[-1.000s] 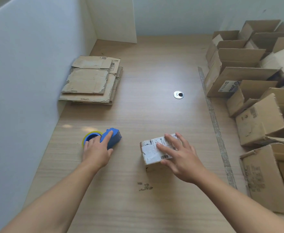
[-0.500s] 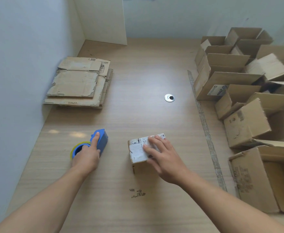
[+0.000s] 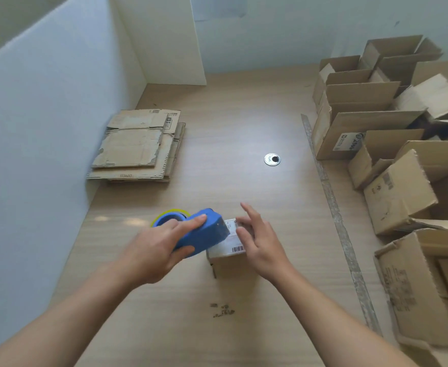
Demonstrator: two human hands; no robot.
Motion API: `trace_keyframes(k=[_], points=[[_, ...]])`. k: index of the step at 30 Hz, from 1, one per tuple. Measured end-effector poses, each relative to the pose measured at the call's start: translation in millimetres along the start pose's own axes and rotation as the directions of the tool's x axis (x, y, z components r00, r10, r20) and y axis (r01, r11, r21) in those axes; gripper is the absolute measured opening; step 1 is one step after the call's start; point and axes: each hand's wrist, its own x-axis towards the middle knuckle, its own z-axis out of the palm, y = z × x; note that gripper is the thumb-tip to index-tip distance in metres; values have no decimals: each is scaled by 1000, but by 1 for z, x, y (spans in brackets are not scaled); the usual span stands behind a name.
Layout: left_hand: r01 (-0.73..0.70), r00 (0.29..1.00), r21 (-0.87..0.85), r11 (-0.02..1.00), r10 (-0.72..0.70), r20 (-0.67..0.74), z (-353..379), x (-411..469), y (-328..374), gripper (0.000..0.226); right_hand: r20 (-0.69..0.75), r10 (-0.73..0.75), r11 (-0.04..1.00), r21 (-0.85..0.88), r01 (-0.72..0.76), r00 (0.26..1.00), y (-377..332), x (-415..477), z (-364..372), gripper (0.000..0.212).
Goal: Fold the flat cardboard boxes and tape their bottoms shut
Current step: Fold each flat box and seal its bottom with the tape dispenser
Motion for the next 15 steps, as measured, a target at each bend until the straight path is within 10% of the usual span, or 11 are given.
trace_keyframes(k=[5,15], points=[[-261,965,207,943,260,33,11,0,9,50,107,-62,998,-19,65,992,0,-2,-4,48],[-329,944,240,913,325,58,8,11,15,54,245,-103,989,-77,125,964,-6,10,-29,24]])
